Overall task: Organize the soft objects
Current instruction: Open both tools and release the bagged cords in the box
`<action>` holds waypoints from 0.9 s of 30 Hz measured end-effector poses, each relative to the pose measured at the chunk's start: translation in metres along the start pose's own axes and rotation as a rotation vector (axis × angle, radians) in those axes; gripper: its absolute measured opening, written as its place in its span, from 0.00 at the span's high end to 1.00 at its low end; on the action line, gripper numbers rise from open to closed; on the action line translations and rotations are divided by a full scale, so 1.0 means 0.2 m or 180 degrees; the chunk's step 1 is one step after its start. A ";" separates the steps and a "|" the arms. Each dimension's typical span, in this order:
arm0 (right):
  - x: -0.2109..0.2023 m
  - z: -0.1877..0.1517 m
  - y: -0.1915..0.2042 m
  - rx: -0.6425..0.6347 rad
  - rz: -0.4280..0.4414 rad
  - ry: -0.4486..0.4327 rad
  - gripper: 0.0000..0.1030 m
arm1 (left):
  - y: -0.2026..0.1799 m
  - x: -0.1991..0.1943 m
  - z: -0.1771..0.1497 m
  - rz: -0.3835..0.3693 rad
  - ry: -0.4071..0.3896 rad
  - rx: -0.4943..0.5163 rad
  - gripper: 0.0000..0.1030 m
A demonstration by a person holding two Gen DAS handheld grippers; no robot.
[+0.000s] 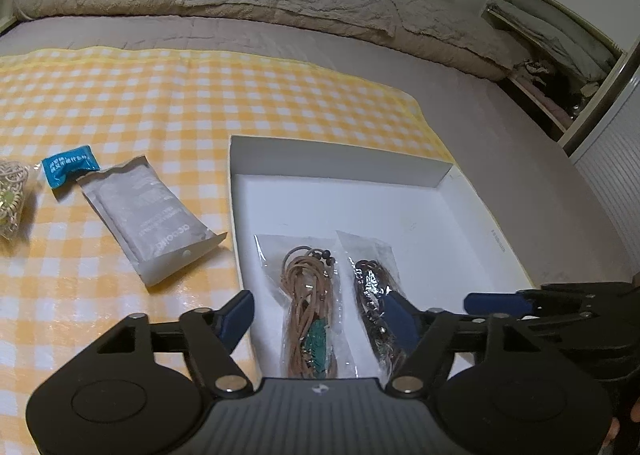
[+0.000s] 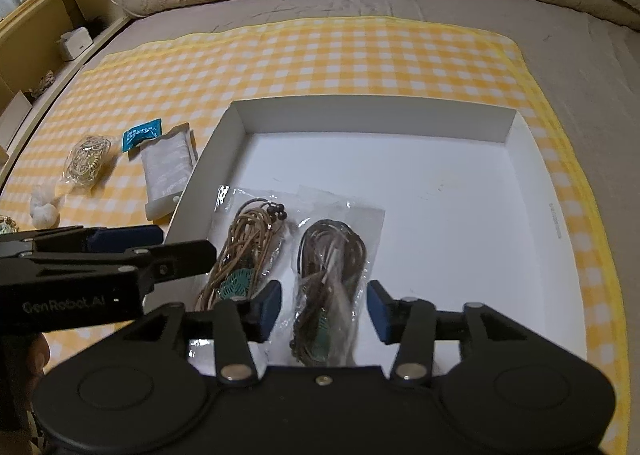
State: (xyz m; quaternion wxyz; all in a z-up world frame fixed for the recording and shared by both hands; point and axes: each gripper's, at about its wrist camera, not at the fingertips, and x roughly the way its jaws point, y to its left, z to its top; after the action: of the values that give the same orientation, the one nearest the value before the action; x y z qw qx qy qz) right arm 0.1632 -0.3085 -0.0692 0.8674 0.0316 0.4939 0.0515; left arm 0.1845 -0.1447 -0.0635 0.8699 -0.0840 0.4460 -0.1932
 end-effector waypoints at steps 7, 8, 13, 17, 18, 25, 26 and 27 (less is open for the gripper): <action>-0.04 -0.02 -0.01 0.0034 -0.0034 -0.0054 0.30 | 0.01 -0.03 0.00 0.0083 -0.0011 0.0042 0.13; -0.05 -0.03 -0.01 0.0015 -0.0036 -0.0077 0.29 | 0.01 -0.04 0.00 0.0103 -0.0010 0.0052 0.11; -0.10 -0.05 -0.02 -0.0025 -0.0097 -0.0198 0.18 | 0.03 -0.06 -0.01 0.0206 -0.0023 0.0079 0.05; -0.13 -0.05 -0.03 0.0031 -0.0139 -0.0269 0.03 | 0.05 -0.08 -0.01 0.0271 -0.0056 0.0106 0.00; -0.14 -0.05 -0.04 0.0041 -0.0149 -0.0301 0.02 | 0.06 -0.09 -0.01 0.0286 -0.0063 0.0130 0.00; -0.18 -0.07 -0.05 0.0120 -0.0194 -0.0429 0.00 | 0.08 -0.14 -0.01 0.0374 -0.0123 0.0206 0.00; -0.18 -0.07 -0.05 0.0120 -0.0207 -0.0436 0.00 | 0.08 -0.14 -0.01 0.0392 -0.0137 0.0215 0.00; -0.18 -0.07 -0.05 0.0126 -0.0216 -0.0443 0.00 | 0.09 -0.15 -0.01 0.0406 -0.0150 0.0217 0.00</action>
State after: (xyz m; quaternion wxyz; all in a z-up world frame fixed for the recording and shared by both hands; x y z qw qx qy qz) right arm 0.1339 -0.3235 -0.0458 0.9001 0.0355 0.4342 0.0100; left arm 0.1716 -0.1155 -0.0480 0.8931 -0.0304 0.4230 -0.1503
